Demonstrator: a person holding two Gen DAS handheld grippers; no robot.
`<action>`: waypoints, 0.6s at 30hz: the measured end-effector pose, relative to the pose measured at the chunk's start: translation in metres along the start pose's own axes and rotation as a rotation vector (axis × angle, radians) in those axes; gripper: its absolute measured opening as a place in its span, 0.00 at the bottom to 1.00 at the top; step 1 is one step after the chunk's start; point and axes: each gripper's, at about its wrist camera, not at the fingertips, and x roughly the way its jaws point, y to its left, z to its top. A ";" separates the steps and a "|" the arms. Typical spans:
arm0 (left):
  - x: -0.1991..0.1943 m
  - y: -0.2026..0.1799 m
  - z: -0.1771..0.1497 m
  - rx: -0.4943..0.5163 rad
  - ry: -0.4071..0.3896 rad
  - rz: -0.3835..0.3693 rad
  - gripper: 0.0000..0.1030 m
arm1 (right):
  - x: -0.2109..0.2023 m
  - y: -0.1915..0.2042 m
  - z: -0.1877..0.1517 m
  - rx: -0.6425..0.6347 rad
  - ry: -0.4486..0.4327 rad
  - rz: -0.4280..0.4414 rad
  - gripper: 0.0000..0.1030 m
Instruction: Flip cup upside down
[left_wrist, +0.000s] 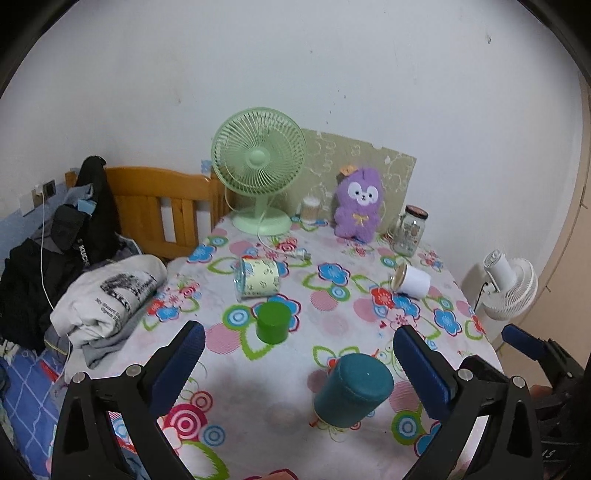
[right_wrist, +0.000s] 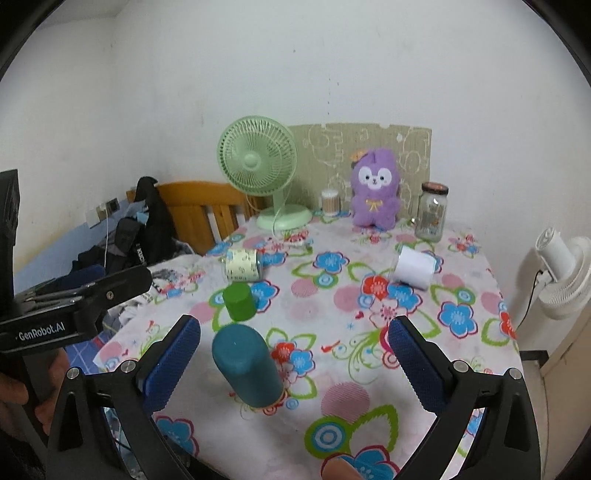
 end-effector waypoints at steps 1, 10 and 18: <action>-0.002 0.001 0.000 0.002 -0.008 0.002 1.00 | -0.001 0.001 0.001 0.000 -0.005 -0.004 1.00; -0.022 -0.001 0.007 0.039 -0.113 0.039 1.00 | -0.020 0.007 0.016 0.019 -0.070 -0.029 1.00; -0.032 -0.003 0.012 0.052 -0.164 0.038 1.00 | -0.036 0.017 0.025 0.002 -0.116 -0.068 1.00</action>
